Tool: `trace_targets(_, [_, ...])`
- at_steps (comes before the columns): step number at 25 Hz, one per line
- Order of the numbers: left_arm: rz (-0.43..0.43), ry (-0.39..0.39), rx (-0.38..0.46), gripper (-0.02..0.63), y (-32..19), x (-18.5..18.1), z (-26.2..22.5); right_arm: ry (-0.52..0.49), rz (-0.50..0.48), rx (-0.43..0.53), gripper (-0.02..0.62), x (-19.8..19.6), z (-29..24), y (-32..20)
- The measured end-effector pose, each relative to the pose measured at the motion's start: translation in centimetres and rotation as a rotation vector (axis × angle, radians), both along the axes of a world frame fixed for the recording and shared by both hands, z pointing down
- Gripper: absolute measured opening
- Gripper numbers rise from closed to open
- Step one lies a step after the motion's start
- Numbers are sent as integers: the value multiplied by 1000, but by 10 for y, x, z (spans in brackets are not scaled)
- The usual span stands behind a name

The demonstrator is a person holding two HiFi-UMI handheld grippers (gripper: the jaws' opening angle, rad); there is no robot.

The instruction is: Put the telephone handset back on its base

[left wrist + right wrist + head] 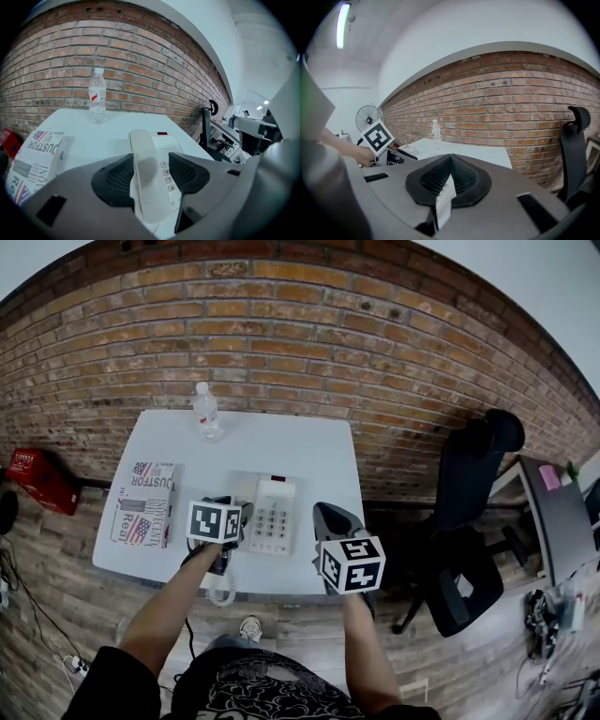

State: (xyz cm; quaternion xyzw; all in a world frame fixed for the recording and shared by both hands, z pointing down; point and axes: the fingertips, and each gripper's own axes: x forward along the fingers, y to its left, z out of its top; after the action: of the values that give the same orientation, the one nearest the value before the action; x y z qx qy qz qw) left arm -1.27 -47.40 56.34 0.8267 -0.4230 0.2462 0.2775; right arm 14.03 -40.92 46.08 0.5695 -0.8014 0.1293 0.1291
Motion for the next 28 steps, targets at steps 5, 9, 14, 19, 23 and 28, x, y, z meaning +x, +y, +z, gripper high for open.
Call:
trace_targets(5, [35, 26, 83, 233, 8, -6, -30, 6, -11, 15, -3, -5, -7, 7])
trace_targets(9, [104, 33, 195, 227, 20, -7, -64, 7, -15, 28, -3, -5, -14, 15])
trace_targets(14, [158, 14, 326, 206, 37, -13, -103, 16, -28, 55, -2, -9, -28, 23])
trace_targets(19, [157, 22, 440, 125, 54, -26, -140, 23, -49, 88, -2, -12, -45, 33])
trace_targets(23, [135, 36, 494, 68, 60, -37, -161, 8, -61, 120, -2, -11, -61, 38])
trace_targets(28, [116, 35, 523, 40, 67, -47, -171, 18, -108, 127, -2, -11, -69, 47])
